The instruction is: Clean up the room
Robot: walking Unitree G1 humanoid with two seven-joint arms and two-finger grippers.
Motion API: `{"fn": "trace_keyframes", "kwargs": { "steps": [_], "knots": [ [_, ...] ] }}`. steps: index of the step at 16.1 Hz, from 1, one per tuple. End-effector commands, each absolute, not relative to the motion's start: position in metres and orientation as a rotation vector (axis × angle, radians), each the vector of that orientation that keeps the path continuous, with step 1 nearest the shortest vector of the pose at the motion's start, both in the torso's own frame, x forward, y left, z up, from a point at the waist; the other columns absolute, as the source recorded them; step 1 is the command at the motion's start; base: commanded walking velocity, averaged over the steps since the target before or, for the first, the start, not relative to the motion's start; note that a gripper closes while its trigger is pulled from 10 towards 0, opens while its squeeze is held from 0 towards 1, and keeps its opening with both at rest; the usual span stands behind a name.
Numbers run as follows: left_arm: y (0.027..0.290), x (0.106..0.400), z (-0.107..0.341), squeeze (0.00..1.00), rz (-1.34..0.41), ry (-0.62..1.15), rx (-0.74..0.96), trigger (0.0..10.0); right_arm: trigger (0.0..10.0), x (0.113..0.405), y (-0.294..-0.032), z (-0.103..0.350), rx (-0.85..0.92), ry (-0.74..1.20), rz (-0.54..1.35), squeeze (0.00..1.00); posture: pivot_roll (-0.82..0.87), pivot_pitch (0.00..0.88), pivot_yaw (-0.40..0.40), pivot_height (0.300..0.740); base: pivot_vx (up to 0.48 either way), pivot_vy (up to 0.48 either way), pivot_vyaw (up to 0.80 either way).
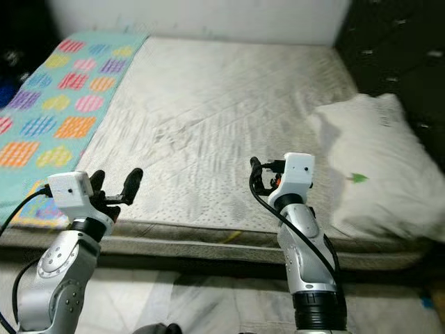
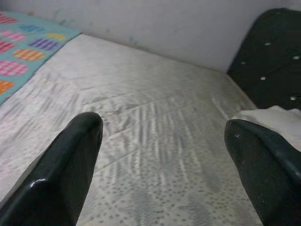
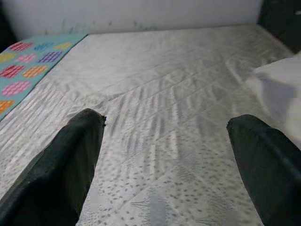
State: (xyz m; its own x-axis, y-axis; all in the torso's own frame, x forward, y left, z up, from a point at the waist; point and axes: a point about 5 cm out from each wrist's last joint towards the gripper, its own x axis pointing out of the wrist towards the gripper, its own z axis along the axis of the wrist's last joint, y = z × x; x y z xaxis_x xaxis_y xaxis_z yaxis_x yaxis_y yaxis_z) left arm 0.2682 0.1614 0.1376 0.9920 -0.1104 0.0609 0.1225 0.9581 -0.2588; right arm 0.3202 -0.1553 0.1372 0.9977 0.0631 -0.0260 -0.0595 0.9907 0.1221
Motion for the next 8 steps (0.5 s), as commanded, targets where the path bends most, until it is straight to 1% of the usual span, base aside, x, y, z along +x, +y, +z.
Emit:
{"fn": "trace_keyframes", "kwargs": {
  "steps": [1,3,8],
  "knots": [
    [0.1592,0.2677,0.1394,0.00,-0.133,-0.051,-0.264,10.0,10.0,0.3197,-0.1604,0.1368,0.118,0.030,0.048,0.00,0.03,0.121,-0.008,0.740,0.281,0.000,-0.53],
    [0.1592,0.2679,0.1393,0.00,-0.133,-0.049,-0.266,10.0,10.0,0.3201,-0.1604,0.1370,0.117,0.029,0.049,0.00,0.02,0.124,-0.008,0.740,0.276,0.000,0.00],
    [0.1603,0.2692,0.1374,0.00,-0.103,-0.035,-0.272,10.0,10.0,0.3199,-0.1600,0.1363,0.117,0.030,0.047,0.00,0.03,0.131,-0.005,0.740,0.000,0.000,0.00]
  ]
}}
